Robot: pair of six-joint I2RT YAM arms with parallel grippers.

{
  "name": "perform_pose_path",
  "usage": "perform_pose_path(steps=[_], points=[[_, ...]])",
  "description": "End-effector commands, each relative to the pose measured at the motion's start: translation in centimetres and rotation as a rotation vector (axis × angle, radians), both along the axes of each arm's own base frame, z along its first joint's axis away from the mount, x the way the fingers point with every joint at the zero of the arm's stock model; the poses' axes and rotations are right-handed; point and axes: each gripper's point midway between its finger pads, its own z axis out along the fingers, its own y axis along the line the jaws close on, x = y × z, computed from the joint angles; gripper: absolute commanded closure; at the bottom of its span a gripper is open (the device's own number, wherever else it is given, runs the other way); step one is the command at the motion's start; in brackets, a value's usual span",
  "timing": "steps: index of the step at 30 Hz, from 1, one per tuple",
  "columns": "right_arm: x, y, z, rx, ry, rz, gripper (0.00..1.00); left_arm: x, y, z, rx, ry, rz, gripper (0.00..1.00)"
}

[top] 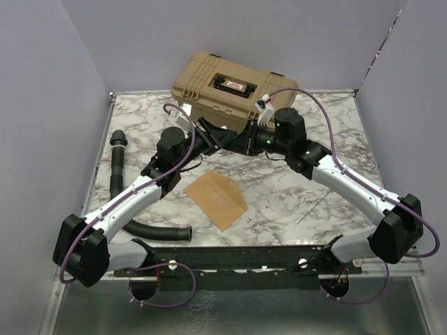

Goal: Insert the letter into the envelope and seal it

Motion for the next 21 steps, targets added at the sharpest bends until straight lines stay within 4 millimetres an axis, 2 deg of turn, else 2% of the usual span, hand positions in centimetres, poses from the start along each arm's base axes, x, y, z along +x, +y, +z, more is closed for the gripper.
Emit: perform_pose_path(steps=[1, 5, 8, 10, 13, 14, 17, 21], points=[[1.4, 0.1, 2.5, 0.120, -0.007, -0.091, 1.00, -0.6, -0.2, 2.2, -0.039, -0.094, 0.007, 0.57], [1.1, 0.3, 2.6, 0.140, -0.005, -0.076, 0.99, -0.9, -0.3, 1.8, -0.028, -0.090, -0.008, 0.85], [0.9, 0.6, 3.1, 0.142, -0.036, -0.041, 0.98, -1.0, 0.0, 1.7, 0.005, -0.111, -0.003, 1.00], [0.7, 0.5, 3.3, 0.120, -0.062, -0.019, 0.88, -0.9, 0.1, 1.7, 0.035, -0.125, 0.003, 1.00], [0.3, -0.1, 3.4, 0.068, -0.112, -0.009, 0.45, -1.0, 0.4, 2.1, 0.088, -0.177, -0.001, 1.00], [0.1, -0.6, 3.0, 0.034, -0.118, -0.007, 0.36, -1.0, 0.5, 2.2, 0.114, -0.201, -0.004, 1.00], [-0.5, -1.8, 3.4, -0.036, -0.183, 0.009, 0.27, -1.7, 0.5, 3.0, 0.192, -0.329, -0.046, 1.00], [-1.5, -2.9, 5.5, -0.084, -0.286, 0.046, 0.25, -3.0, 0.2, 4.3, 0.299, -0.499, -0.135, 1.00]])
